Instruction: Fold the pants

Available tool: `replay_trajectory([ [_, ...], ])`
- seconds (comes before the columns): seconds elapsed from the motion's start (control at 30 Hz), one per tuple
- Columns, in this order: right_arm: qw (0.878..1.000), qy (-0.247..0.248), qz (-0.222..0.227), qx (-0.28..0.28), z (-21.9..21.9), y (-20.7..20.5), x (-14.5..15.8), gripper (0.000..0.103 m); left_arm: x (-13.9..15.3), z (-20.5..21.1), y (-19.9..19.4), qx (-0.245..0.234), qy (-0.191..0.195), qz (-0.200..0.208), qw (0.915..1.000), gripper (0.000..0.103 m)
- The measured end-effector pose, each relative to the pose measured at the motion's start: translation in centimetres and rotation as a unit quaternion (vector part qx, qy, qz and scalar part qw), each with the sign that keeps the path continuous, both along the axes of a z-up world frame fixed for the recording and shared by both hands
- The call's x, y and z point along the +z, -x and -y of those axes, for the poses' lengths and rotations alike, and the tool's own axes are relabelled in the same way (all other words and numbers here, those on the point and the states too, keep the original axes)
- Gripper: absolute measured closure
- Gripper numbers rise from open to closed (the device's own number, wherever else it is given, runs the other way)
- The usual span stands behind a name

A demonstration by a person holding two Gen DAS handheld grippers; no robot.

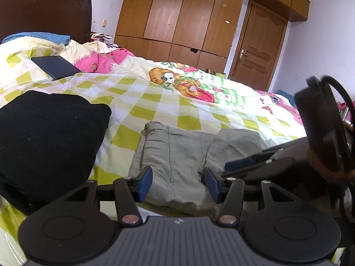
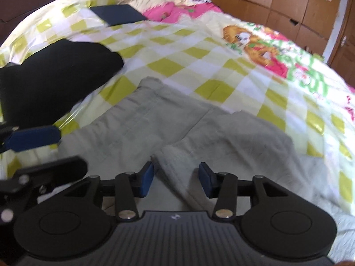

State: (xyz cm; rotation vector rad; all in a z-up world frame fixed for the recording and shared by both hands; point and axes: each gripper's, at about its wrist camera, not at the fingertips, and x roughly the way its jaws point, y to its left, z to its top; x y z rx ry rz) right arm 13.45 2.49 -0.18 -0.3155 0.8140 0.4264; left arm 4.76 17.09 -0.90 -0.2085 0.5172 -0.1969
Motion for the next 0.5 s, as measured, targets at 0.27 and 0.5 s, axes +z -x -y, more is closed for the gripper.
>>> replay_trajectory([
  [0.27,0.998,0.06,0.022,0.013,-0.4,0.6,-0.3,0.055,0.0,0.2,-0.1,-0.001,-0.003,-0.001,1.0,0.038],
  [0.5,0.999,0.008,0.008,-0.044,1.3,-1.4,-0.1,0.097,0.0,1.2,-0.2,-0.012,-0.033,-0.002,0.9994,0.038],
])
